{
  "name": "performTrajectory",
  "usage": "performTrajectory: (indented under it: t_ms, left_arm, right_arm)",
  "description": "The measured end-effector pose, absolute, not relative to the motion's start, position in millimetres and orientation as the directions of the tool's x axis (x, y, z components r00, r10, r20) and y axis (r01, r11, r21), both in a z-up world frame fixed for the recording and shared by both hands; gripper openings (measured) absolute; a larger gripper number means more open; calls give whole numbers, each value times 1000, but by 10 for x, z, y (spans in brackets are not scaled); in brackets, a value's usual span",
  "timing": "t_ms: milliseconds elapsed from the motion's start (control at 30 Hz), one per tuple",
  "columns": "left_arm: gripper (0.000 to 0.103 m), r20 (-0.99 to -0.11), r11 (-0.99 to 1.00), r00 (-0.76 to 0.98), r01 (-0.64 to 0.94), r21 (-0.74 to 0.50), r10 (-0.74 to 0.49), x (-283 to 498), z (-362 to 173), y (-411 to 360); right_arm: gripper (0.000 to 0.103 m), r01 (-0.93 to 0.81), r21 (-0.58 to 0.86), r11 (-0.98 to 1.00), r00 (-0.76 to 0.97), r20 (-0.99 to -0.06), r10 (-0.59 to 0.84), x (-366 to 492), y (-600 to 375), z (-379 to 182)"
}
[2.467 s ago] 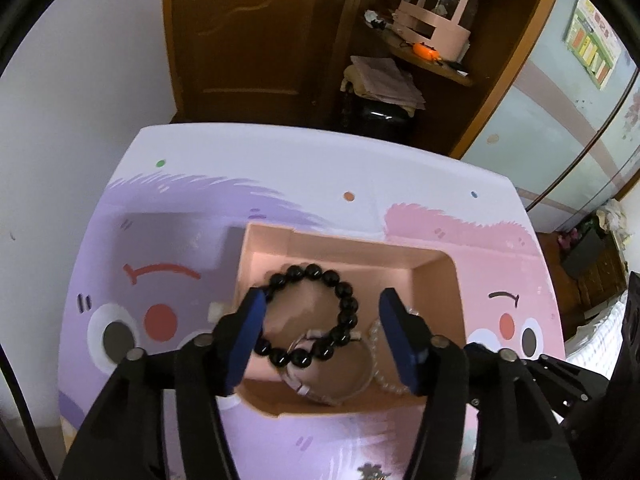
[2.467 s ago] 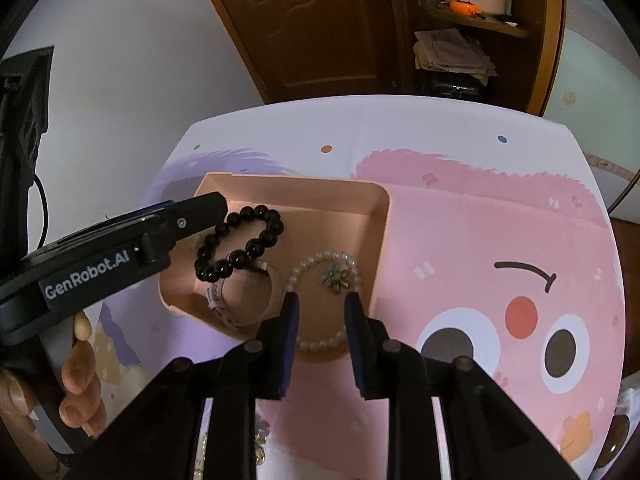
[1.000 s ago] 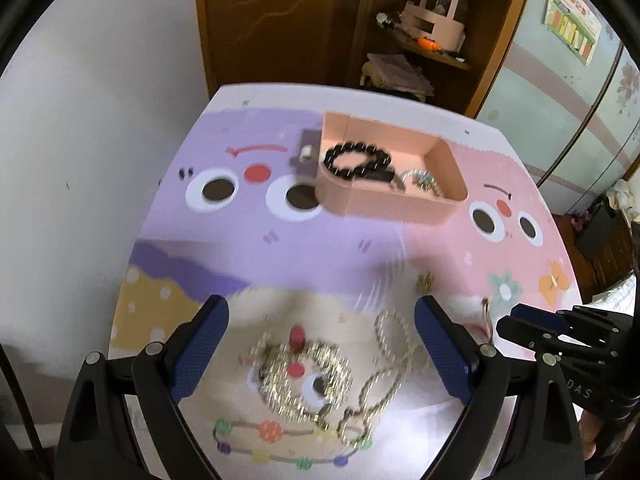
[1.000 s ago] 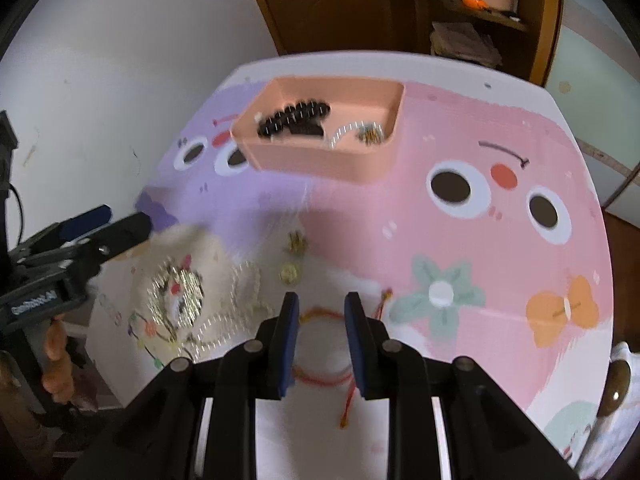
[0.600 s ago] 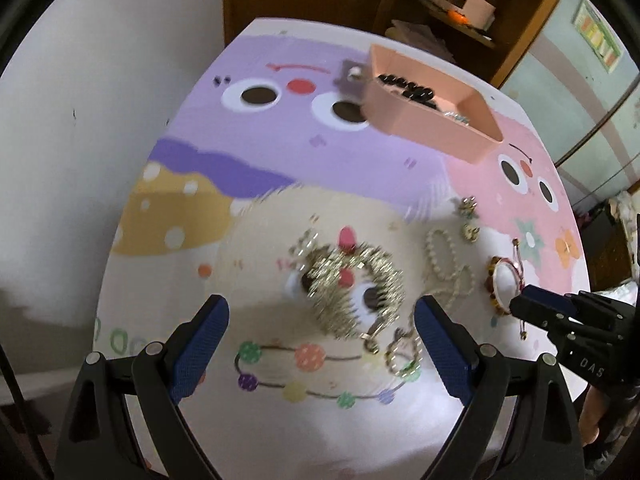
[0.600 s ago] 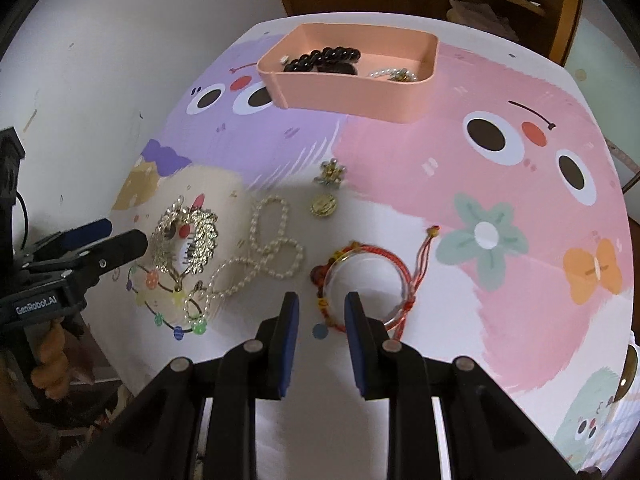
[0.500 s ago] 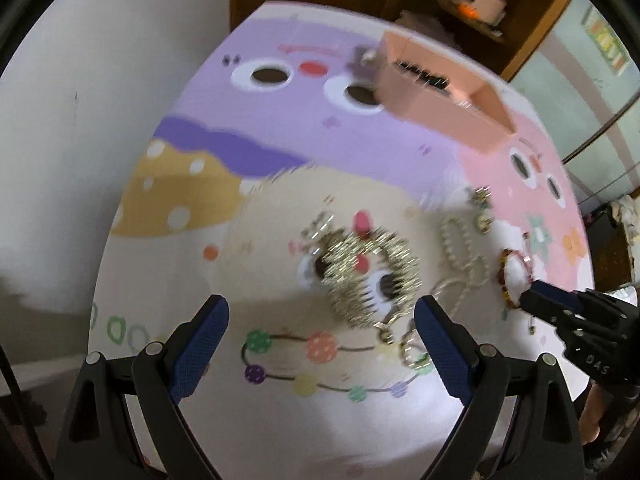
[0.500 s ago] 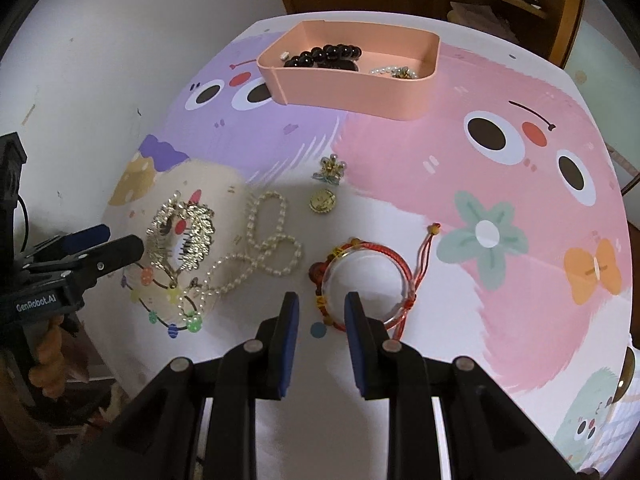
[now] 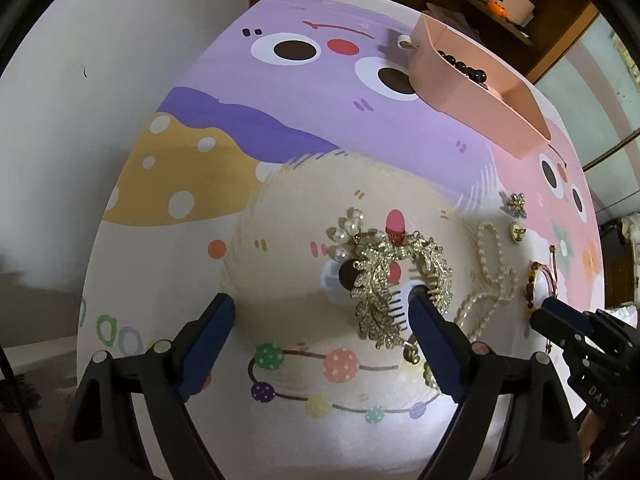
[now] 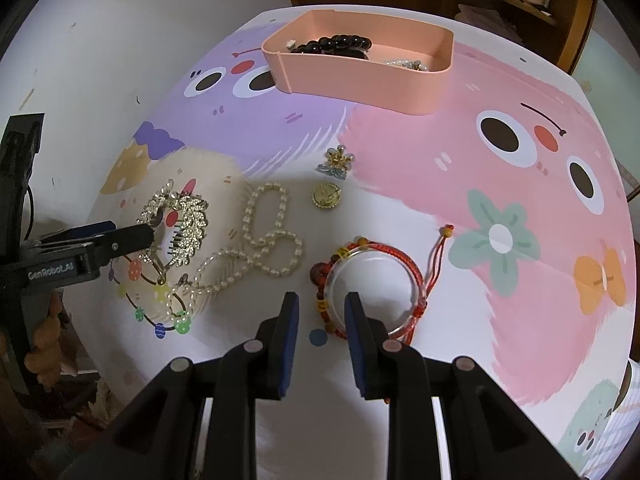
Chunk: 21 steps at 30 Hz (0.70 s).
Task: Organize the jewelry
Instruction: 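Grasp the gold leaf hair comb with the left tool while the right tool approaches the red string bracelet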
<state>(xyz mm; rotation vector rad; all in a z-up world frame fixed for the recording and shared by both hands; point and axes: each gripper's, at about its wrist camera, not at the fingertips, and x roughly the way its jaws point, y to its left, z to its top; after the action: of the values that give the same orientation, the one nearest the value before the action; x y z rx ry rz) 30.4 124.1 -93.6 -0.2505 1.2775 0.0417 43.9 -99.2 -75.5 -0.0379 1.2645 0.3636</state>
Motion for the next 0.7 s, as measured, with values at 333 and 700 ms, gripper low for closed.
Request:
performTrajectory:
  t_ms: [333,700]
  left_arm:
    - [82,-960,984,273,-147,-103,-60,405,-951,1044]
    - [67,-973,994,229,-110,3,28,506,-949,800]
  right_arm:
    - [23,-287,164,944,260,-935,242,451,-982,-770]
    - [24,-304,107,947,270,-943,193,474,-903,-830]
